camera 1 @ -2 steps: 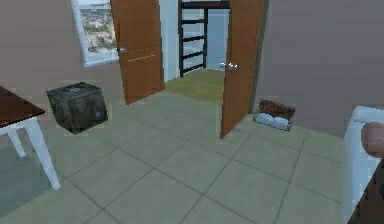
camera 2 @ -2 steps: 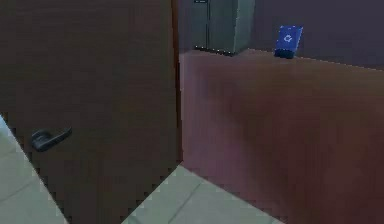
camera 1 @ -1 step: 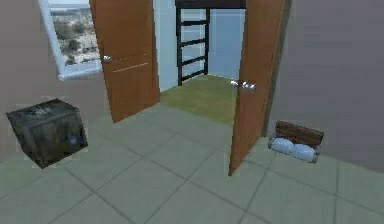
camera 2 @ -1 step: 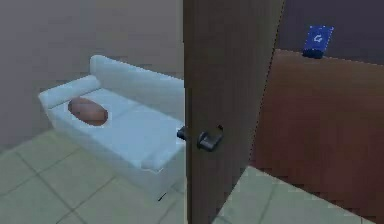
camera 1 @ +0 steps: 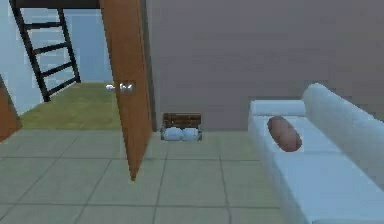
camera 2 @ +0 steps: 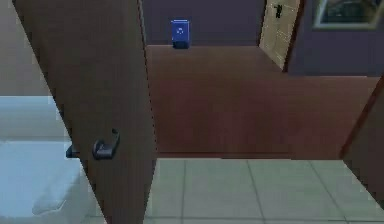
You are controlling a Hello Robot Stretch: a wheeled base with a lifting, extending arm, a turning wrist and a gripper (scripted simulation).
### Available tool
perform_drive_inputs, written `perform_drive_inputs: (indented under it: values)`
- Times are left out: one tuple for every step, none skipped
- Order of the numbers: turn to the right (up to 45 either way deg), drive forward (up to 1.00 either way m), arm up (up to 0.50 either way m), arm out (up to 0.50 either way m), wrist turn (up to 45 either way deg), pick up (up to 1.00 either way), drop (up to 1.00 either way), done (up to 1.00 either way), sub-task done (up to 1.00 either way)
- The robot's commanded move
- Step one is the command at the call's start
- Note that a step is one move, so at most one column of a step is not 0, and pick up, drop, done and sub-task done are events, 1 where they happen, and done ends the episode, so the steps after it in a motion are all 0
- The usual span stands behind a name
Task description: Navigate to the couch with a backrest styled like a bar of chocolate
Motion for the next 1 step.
perform_drive_inputs:
  values:
    - [0.0,1.00,0.00,0.00,0.0,0.00,0.00,0.00,0.00]
